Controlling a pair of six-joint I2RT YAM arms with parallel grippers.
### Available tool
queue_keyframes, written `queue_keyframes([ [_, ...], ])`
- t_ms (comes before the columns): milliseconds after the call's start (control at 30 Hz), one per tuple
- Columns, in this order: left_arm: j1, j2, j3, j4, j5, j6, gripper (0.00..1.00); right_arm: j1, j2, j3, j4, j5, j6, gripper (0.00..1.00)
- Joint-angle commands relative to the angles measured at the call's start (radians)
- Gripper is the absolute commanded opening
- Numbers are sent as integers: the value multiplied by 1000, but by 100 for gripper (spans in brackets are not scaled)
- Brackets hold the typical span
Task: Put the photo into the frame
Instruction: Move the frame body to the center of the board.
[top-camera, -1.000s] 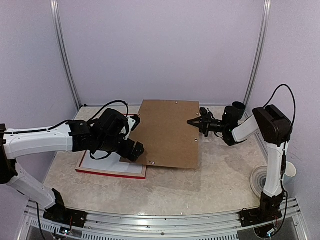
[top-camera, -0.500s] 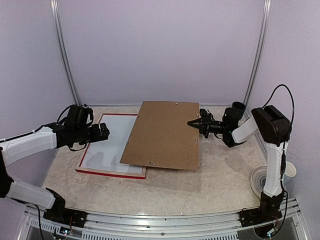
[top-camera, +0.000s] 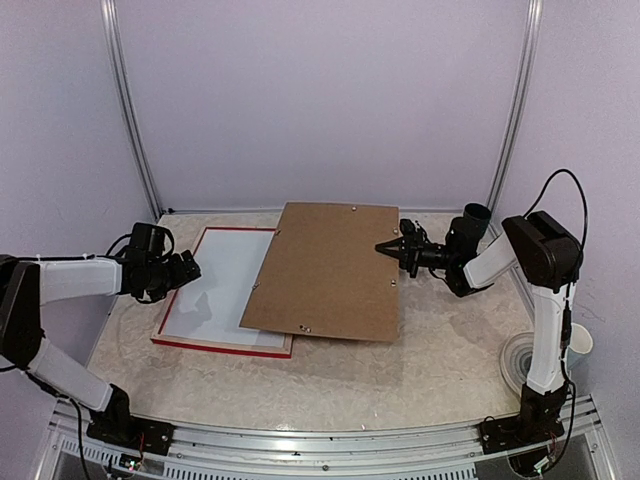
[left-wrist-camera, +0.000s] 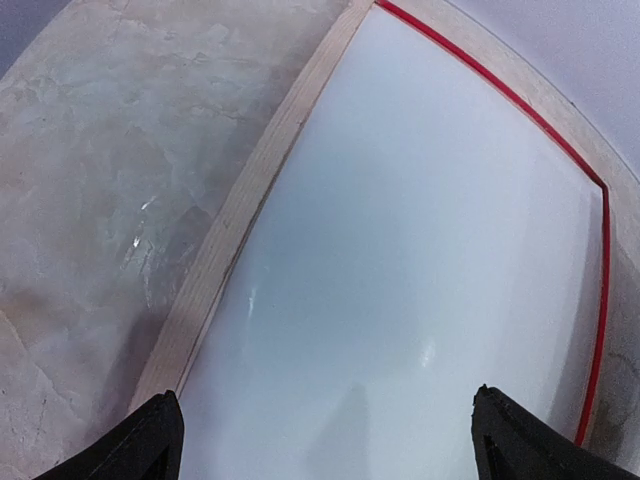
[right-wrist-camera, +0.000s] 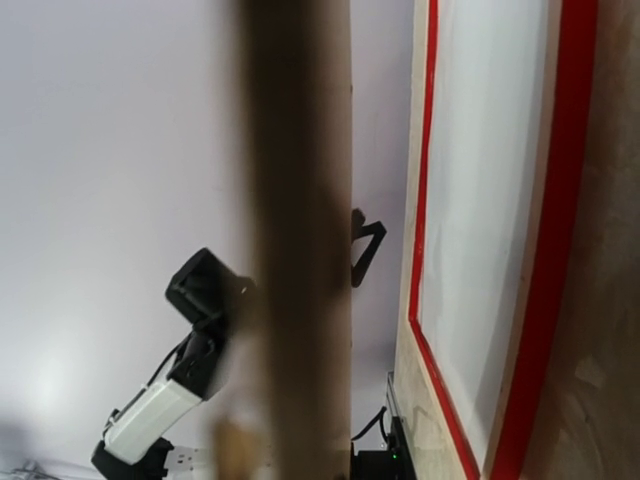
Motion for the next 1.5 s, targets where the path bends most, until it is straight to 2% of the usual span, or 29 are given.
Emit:
queue_keyframes([
  [0,53,42,-1,117,6,-30,99,-9,-23,-4,77,-15,13,0],
  [233,91,173,48,215,-1,30,99,-8,-26,-11,101,-19,29,0],
  [400,104,259,72,244,23,49,94,-9,-31,2,95,-22,31,0],
  [600,105,291,67,267,32,74,88,-9,-32,10,87,-28,29,0],
  [833,107,321,61,294,79,92,78,-10,-28,19,79,-28,30,0],
  [1333,73,303,7,330,182,98,47,-25,-36,47,55,-28,30,0],
  [1467,43,296,-2,329,184,102,45,-31,-43,54,47,-32,28,0],
])
